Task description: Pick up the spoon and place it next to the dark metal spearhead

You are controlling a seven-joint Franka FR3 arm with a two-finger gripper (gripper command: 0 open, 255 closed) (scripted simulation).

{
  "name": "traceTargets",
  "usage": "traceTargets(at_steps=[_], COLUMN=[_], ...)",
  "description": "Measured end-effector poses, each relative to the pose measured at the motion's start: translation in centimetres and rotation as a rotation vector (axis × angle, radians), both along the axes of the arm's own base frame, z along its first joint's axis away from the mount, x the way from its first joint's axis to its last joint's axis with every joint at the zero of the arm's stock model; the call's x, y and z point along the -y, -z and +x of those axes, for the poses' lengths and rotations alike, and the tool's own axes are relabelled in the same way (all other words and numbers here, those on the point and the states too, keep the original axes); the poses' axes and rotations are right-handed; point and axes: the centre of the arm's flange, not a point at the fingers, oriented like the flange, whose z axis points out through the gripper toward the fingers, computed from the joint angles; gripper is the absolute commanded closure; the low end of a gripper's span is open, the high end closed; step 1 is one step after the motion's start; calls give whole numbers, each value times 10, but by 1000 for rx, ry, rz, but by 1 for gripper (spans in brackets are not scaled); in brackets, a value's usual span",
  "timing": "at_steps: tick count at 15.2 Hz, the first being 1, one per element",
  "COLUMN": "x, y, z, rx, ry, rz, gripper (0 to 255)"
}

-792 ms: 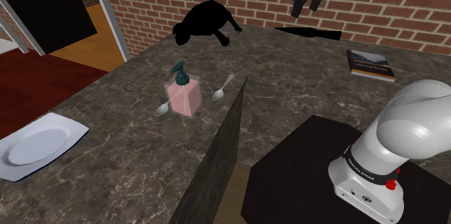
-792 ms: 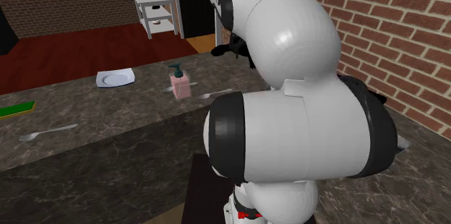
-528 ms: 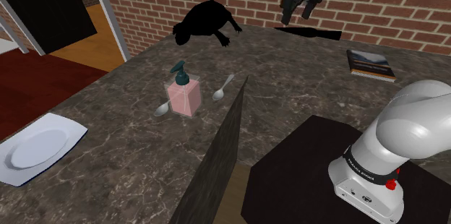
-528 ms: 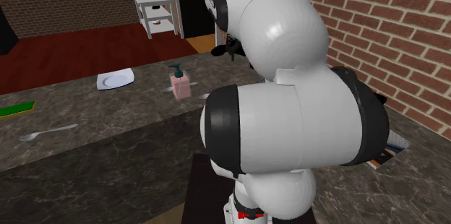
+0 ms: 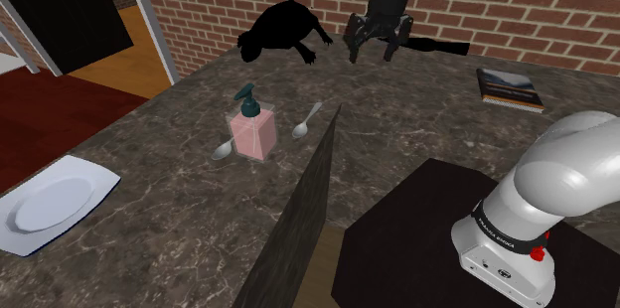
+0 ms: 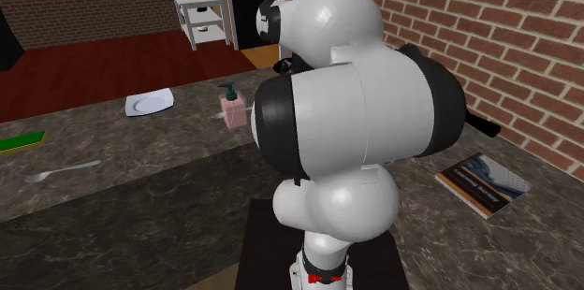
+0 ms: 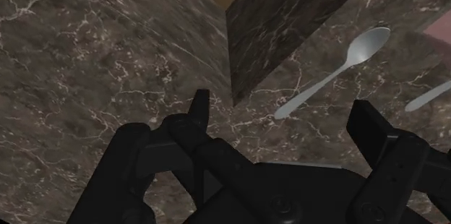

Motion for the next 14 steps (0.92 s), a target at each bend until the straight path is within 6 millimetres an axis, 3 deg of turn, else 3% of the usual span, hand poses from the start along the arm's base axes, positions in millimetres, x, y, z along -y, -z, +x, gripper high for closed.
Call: traceTargets(at_steps=[14], x=[-42], y=[143], z=[115], rx=[-102], ry=[557], rz=[167], gripper=[0])
